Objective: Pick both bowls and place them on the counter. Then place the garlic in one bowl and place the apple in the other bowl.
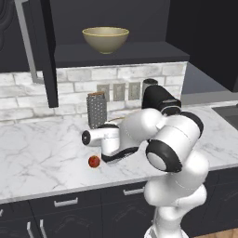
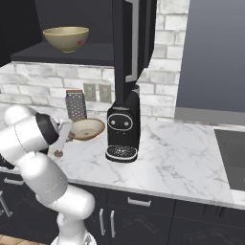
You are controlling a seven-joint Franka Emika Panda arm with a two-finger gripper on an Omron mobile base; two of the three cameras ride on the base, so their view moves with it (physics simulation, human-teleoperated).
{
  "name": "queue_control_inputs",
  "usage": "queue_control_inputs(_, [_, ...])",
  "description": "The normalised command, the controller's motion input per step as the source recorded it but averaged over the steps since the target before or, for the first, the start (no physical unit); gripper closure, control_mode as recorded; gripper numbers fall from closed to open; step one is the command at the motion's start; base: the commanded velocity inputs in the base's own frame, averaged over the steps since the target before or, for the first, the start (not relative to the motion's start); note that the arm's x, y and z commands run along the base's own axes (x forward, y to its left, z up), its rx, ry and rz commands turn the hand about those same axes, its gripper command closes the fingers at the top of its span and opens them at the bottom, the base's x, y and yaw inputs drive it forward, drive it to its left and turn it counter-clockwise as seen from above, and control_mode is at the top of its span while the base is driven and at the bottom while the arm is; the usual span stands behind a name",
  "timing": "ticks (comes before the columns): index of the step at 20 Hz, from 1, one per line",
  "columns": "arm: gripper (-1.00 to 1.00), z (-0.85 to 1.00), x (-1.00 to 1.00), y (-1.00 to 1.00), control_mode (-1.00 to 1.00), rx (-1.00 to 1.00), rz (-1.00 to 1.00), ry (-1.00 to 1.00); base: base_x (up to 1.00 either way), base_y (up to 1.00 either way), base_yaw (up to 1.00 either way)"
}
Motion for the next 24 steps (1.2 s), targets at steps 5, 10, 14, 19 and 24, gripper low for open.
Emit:
queue_control_inputs(5, [1.00,-0.18,0.17,0.00,-1.00,0.00,0.00,0.01,0.00,0.00,0.00])
queue_control_inputs(10, [1.00,-0.20,0.12,-0.02,-1.00,0.00,0.00,0.00,0.00,0.00,0.00])
queue_control_inputs(14, [1.00,-0.21,0.00,-0.05,-1.00,0.00,0.00,0.00,0.00,0.00,0.00])
queue_control_inputs(19, [1.00,-0.11,-0.07,-0.09,-1.00,0.00,0.00,0.00,0.00,0.00,0.00])
queue_control_inputs(24, [1.00,0.00,-0.11,-0.19,-1.00,0.00,-0.01,0.00,0.00,0.00,0.00])
